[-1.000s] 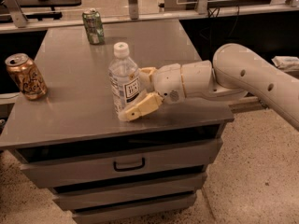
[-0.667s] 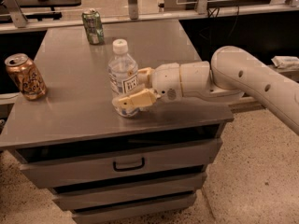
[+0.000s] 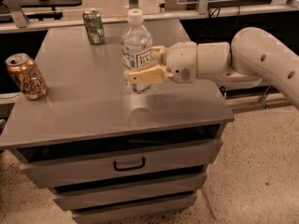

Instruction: Move blue plastic bottle near orange can

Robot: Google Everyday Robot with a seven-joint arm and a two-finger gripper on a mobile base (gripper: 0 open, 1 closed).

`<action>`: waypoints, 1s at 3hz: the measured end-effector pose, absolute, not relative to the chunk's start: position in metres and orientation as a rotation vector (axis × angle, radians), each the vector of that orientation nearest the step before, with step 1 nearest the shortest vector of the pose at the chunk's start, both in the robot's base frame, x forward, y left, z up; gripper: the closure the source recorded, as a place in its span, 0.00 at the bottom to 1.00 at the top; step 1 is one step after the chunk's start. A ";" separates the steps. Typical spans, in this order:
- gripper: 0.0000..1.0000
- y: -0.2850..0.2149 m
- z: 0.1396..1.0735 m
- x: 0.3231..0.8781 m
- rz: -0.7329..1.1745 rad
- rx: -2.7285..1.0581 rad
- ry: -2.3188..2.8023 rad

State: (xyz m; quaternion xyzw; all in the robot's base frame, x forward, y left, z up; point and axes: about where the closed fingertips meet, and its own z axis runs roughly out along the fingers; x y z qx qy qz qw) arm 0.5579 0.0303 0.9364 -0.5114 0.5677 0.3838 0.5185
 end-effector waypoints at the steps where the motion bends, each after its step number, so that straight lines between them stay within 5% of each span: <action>1: 1.00 0.033 0.935 0.556 0.927 -1.231 1.363; 3: 1.00 0.090 0.929 0.585 0.985 -1.294 1.286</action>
Offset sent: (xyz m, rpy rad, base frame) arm 0.0035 0.0256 -0.0045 -0.0132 0.0089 0.0534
